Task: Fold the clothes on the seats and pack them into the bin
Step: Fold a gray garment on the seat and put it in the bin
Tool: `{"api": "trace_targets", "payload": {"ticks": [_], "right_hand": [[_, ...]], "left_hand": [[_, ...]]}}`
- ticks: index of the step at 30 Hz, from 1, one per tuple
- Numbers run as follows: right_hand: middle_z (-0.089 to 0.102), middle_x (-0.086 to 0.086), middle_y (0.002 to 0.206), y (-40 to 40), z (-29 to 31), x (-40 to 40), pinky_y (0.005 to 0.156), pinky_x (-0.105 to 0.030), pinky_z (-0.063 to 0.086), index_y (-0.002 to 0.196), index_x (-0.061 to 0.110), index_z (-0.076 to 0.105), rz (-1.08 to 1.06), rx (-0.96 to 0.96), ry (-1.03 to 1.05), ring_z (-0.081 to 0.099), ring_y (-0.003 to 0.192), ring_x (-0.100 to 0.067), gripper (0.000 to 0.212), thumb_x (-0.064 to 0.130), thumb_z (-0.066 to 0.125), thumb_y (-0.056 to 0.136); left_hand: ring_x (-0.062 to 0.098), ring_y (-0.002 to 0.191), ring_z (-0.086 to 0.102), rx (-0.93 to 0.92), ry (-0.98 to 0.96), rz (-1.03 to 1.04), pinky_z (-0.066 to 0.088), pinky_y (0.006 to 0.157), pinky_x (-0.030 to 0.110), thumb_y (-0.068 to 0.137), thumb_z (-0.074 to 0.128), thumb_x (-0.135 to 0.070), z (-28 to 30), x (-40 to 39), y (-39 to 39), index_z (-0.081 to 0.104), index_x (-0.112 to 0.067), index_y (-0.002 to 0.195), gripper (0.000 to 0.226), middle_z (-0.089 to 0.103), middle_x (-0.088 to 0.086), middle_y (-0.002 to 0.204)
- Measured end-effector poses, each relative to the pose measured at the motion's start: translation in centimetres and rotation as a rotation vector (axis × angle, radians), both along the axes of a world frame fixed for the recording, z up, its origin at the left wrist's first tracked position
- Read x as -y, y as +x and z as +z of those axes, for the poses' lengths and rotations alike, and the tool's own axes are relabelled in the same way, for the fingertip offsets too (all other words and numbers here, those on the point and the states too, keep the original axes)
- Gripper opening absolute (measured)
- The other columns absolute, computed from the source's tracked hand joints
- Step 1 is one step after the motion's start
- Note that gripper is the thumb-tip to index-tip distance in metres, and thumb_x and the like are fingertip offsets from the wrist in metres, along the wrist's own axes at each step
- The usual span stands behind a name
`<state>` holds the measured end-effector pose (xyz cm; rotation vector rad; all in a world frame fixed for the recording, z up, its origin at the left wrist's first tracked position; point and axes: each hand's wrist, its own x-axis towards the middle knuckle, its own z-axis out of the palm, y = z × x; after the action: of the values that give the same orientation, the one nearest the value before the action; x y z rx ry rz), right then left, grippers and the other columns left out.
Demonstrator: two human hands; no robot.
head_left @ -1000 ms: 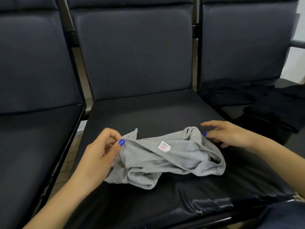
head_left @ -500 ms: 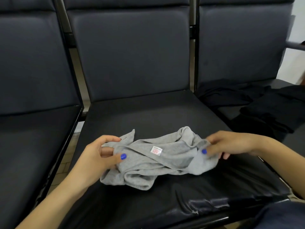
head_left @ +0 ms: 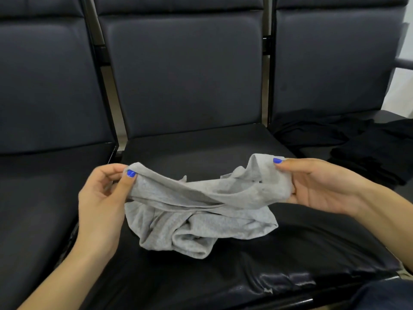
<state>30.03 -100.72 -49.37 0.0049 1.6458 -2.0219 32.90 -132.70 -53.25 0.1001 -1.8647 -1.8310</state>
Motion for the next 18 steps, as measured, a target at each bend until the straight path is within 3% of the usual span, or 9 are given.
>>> {"api": "trace_targets", "payload": {"ticks": [2,4,7,9,11,15,18], "right_hand": [[0.065,-0.014,0.121,0.0,0.0,-0.1,0.089,-0.040,0.055,0.125,0.009,0.058,0.074,-0.006,0.065,0.064,0.110,-0.030,0.053,0.016,0.074,0.076],[0.069,-0.006,0.117,0.1,-0.4,0.1,0.095,-0.040,0.050,0.127,0.018,0.054,0.107,-0.022,0.283,0.065,0.108,-0.024,0.061,0.017,0.079,0.071],[0.065,0.006,0.108,0.2,-1.4,0.5,0.091,-0.031,0.044,0.120,0.025,0.045,0.074,-0.123,0.836,0.062,0.102,-0.014,0.046,0.030,0.071,0.082],[0.062,0.005,0.103,-0.2,-1.9,0.5,0.083,-0.029,0.047,0.106,0.018,0.054,0.057,-0.227,1.270,0.059,0.096,-0.014,0.034,0.044,0.064,0.086],[0.066,0.001,0.092,-0.2,-1.6,0.5,0.078,-0.031,0.049,0.092,0.017,0.062,0.013,-0.291,1.545,0.061,0.087,-0.017,0.035,0.051,0.057,0.088],[0.066,0.007,0.071,0.5,-1.4,0.8,0.070,-0.028,0.049,0.080,0.025,0.059,0.062,-0.414,1.362,0.061,0.071,-0.010,0.022,0.046,0.062,0.084],[0.058,0.014,0.081,0.8,-2.5,2.1,0.068,-0.023,0.044,0.088,0.034,0.053,0.185,-0.445,1.410,0.057,0.079,-0.008,0.021,0.052,0.062,0.082]], "left_hand": [[0.017,0.079,0.059,0.006,-0.007,-0.030,0.051,0.076,0.033,0.084,0.064,-0.017,0.0,-0.3,0.1,0.066,-0.031,0.078,0.016,0.065,-0.005,0.079],[0.012,0.075,0.060,0.003,-0.041,-0.054,0.053,0.074,0.025,0.082,0.066,-0.016,0.1,-0.6,0.2,0.064,-0.030,0.079,0.014,0.065,-0.008,0.073],[0.000,0.067,0.060,0.013,-0.096,-0.052,0.050,0.064,0.010,0.083,0.066,-0.007,-0.1,-1.0,0.2,0.062,-0.023,0.081,0.017,0.065,-0.011,0.067],[0.000,0.057,0.057,0.042,-0.122,-0.049,0.046,0.050,0.011,0.084,0.065,-0.006,-0.1,-1.0,0.0,0.060,-0.021,0.081,0.016,0.064,-0.011,0.064],[0.003,0.045,0.051,0.094,-0.128,-0.054,0.040,0.037,0.016,0.085,0.065,-0.007,-0.1,-0.9,-0.1,0.060,-0.018,0.082,0.012,0.062,-0.009,0.061],[0.007,0.031,0.041,0.139,-0.163,-0.069,0.033,0.031,0.016,0.086,0.065,-0.007,0.0,-0.9,-0.1,0.059,-0.012,0.083,0.008,0.061,-0.007,0.059],[0.010,0.030,0.043,0.176,-0.166,-0.093,0.034,0.031,0.017,0.086,0.064,-0.006,0.0,-0.8,0.0,0.060,-0.009,0.085,0.006,0.063,-0.005,0.060]]}}
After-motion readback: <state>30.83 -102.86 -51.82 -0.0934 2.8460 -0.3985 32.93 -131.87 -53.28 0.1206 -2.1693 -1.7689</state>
